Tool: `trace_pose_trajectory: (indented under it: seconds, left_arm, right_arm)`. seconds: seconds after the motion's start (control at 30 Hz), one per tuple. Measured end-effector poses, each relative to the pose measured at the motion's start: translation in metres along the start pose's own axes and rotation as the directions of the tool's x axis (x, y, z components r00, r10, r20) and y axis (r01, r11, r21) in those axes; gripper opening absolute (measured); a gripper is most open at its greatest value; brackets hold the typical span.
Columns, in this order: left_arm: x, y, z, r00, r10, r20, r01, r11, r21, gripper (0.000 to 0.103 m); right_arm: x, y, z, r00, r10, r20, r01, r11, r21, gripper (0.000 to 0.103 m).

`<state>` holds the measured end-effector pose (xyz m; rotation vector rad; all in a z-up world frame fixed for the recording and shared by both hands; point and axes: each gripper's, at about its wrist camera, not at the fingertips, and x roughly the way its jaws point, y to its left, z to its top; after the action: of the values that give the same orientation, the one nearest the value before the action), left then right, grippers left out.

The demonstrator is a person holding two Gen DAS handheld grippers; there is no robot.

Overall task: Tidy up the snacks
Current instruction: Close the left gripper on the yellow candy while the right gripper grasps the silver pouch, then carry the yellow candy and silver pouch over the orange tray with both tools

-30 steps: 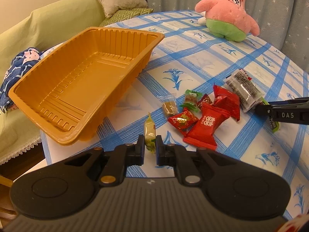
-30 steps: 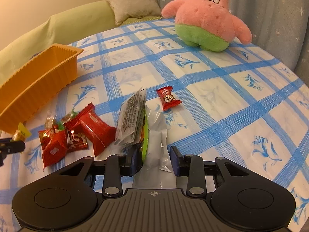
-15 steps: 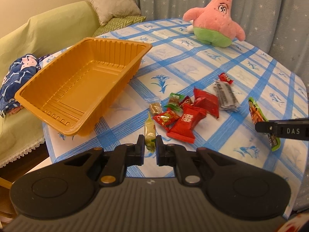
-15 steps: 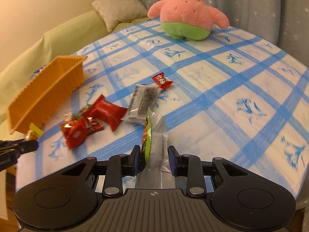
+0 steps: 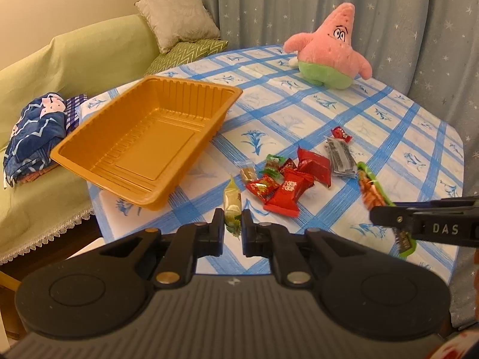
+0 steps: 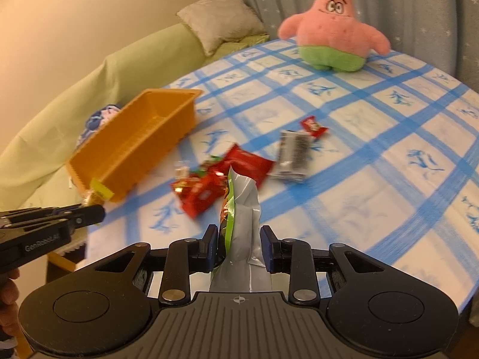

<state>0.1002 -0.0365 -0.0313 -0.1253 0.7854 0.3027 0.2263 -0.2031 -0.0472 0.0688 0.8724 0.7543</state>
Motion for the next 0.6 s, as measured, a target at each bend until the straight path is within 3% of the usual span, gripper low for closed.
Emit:
trace_pose_trajectory:
  seconds: [0.6]
  left_arm:
    - [0.01, 0.123, 0.043, 0.996, -0.092, 0.002, 0.091, 0.994, 0.06, 0.01]
  right_arm:
    - [0.037, 0.125, 0.024, 0.998, 0.051, 0.042, -0.054, 0.996, 0.068, 0.031]
